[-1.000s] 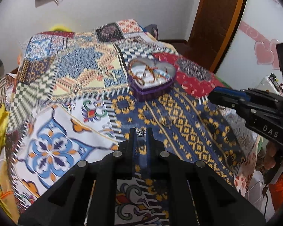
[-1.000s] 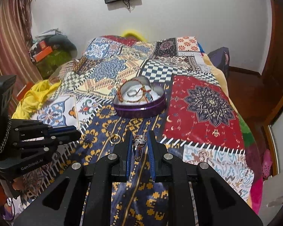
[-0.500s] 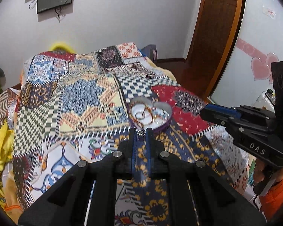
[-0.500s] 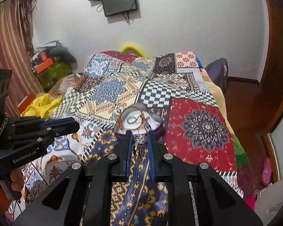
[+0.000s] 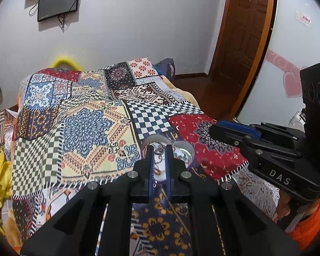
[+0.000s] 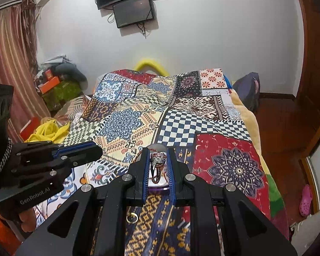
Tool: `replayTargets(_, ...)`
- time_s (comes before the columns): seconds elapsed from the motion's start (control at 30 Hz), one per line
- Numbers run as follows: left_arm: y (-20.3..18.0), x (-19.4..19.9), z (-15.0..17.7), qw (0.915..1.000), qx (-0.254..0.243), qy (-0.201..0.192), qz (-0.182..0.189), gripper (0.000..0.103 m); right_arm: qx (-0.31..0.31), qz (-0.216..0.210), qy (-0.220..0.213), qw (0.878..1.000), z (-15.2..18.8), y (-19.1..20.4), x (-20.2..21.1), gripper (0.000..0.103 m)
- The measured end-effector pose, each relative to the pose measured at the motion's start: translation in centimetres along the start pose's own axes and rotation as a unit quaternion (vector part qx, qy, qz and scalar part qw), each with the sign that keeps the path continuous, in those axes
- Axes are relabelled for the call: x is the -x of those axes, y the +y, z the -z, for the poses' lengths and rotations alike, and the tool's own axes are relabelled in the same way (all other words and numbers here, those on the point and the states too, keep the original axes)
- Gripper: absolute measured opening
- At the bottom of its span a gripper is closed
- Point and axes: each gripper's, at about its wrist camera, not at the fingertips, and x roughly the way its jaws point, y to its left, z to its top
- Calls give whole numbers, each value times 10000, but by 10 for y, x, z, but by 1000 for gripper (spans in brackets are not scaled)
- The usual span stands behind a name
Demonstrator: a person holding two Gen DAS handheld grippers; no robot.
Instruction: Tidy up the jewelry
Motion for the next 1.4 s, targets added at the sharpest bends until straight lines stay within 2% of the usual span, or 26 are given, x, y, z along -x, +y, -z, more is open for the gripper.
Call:
replayTargets(0.2, 2, -19, -5, 9999, -4, 89, 59, 8, -30, 31, 123, 9999, -2, -4, -18, 14)
replayTargets(0.57, 0, -66, 14, 9971, -118, 719, 219, 8, -100, -148, 655, 9977, 4, -15, -55, 14)
replayTargets(0.73, -1, -75, 19, 9959, -128, 858, 257, 8, -121, -248, 858, 9959, 6, -17, -66, 14)
replayTargets(1.1, 3, -68, 17, 9961, -106, 843, 219, 8, -157, -336, 979, 9945, 5, -19, -70, 14)
replayTargets(1.4, 5, -38, 11, 9980, -40, 608, 184, 13, -187, -375, 951, 9946, 1, -17, -55, 16)
